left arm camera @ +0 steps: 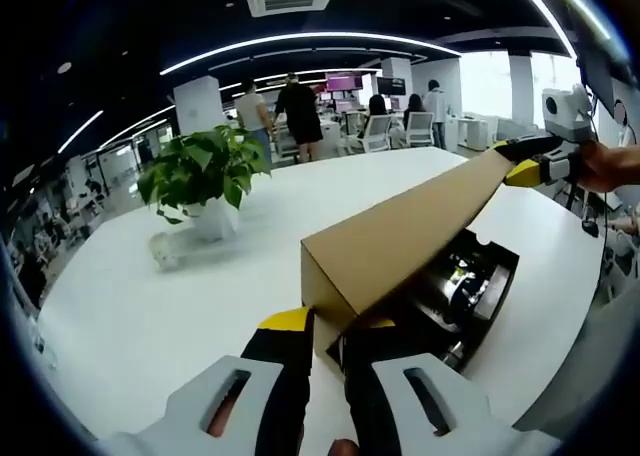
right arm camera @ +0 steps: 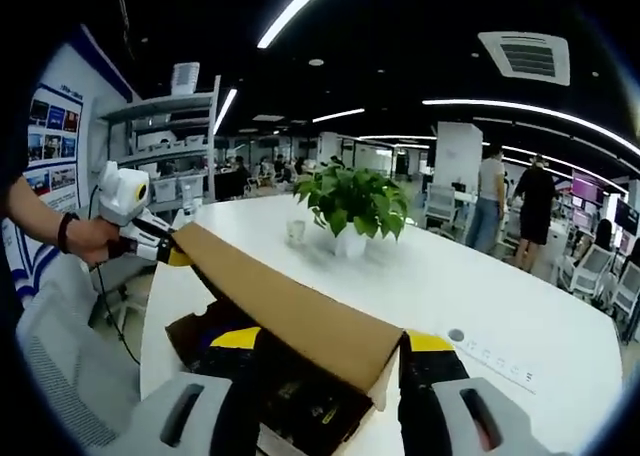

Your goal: Operate the shoe box by opening the lid, removing the specified soft item, and placing it in the target area until the item is outside and the box remains undamaged.

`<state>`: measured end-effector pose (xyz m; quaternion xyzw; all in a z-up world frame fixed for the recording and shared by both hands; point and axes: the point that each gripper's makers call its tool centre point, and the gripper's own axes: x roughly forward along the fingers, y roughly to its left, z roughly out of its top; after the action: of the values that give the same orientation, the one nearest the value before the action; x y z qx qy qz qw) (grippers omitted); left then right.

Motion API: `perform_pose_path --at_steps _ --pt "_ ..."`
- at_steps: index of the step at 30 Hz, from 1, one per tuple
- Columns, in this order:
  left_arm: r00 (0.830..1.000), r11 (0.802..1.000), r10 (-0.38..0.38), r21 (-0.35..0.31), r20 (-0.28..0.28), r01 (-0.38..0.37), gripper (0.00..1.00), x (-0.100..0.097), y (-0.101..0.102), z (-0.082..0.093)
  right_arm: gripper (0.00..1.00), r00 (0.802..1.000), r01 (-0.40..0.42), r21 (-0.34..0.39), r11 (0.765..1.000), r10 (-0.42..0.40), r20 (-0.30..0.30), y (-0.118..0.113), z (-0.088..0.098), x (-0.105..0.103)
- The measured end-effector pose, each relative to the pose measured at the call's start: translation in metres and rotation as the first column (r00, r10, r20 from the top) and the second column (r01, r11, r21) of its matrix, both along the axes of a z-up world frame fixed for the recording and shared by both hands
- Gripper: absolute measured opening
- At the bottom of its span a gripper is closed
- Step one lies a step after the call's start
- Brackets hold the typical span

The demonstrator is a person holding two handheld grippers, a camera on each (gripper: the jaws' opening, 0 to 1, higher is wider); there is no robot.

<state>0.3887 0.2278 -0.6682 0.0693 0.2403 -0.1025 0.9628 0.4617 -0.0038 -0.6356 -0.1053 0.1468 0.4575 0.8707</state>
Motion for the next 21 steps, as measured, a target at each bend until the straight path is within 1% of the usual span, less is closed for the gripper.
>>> perform_pose_path --at_steps 4,8,9,11,12,15,19,21 --pt "1.0 1.0 0.004 -0.011 -0.004 -0.004 0.08 0.003 0.002 0.001 0.48 1.0 0.007 -0.003 1.0 -0.007 0.007 0.0 0.0 0.007" --pt "1.0 1.0 0.007 -0.006 -0.004 -0.007 0.07 0.005 0.004 0.001 0.44 0.999 0.028 -0.022 0.999 -0.028 0.016 0.0 -0.003 0.014" --pt "1.0 1.0 0.007 -0.005 -0.003 -0.007 0.07 0.006 0.005 0.001 0.41 0.999 0.038 -0.027 0.999 -0.038 0.014 0.0 -0.004 0.016" --pt "1.0 1.0 0.009 -0.003 0.0 -0.009 0.07 0.007 0.005 0.002 0.33 0.996 0.086 -0.059 0.995 -0.086 0.008 -0.007 -0.01 0.023" --pt "1.0 1.0 0.009 0.0 0.001 -0.009 0.07 0.008 0.006 0.002 0.28 0.995 0.103 -0.055 0.993 -0.103 0.002 -0.009 -0.012 0.027" --pt "1.0 1.0 0.012 0.004 0.005 -0.012 0.06 0.011 0.008 0.002 0.17 0.991 0.137 -0.055 0.989 -0.137 0.008 -0.014 -0.013 0.034" --pt "1.0 1.0 0.02 0.004 0.014 -0.02 0.06 0.015 0.01 0.004 0.07 0.986 0.167 -0.051 0.985 -0.166 0.014 -0.017 -0.012 0.042" --pt "1.0 1.0 0.02 0.005 0.017 -0.02 0.06 0.017 0.01 0.004 0.06 0.986 0.169 -0.051 0.984 -0.168 0.016 -0.016 -0.011 0.045"
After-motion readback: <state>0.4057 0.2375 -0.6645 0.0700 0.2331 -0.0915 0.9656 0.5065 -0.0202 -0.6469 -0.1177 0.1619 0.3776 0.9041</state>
